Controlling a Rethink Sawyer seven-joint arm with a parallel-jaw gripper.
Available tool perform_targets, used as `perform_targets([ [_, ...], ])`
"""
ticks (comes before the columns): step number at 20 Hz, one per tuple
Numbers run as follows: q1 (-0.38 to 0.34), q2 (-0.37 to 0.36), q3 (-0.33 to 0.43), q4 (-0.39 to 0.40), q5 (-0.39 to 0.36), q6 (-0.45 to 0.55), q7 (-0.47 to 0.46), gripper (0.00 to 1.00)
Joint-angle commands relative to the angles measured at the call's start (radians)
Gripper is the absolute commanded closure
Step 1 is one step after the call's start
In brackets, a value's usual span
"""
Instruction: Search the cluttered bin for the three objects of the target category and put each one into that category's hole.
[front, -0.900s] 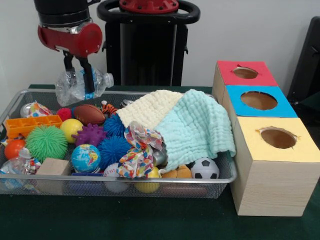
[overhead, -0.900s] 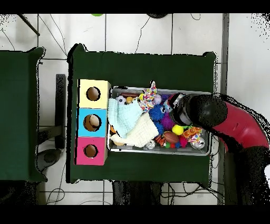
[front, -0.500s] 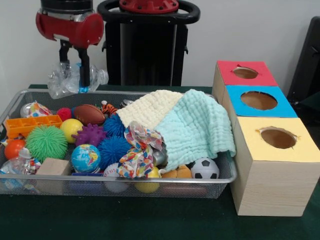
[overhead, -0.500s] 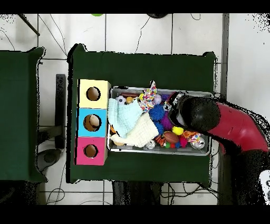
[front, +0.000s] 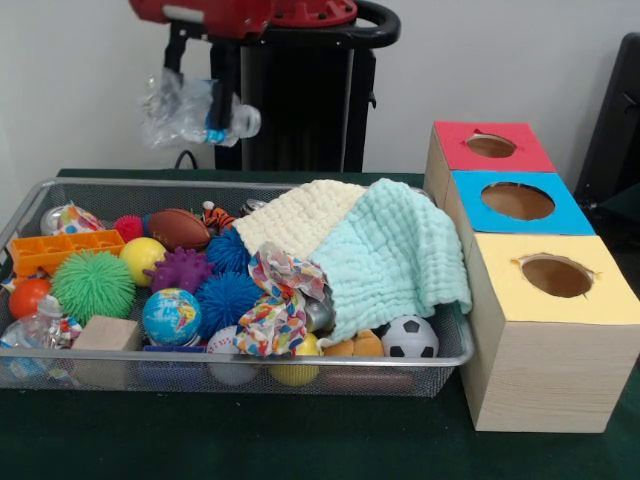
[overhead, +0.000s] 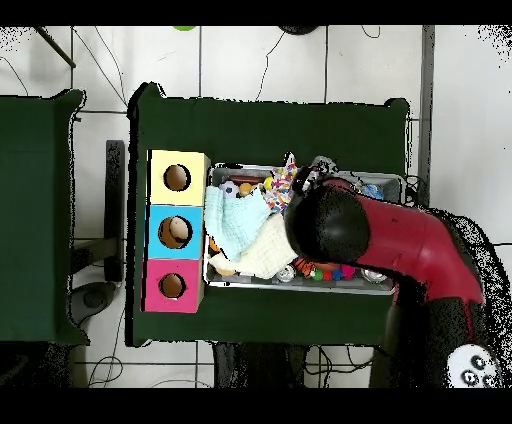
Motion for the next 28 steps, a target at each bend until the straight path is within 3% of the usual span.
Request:
perform_targets([
  [1,0.093,-0.044,-0.082,0.140,-0.025,-0.073,0.222,1.00],
  [12,0.333,0.023,-0.268,0.160,0.014,-0.239,0.360,1.00],
  [17,0.385,0.080,-0.312,0.168,0.053,-0.350,0.373,1.00],
  [28,0.593,0.183,-0.479,0.154,0.145,-0.546,0.409,1.00],
])
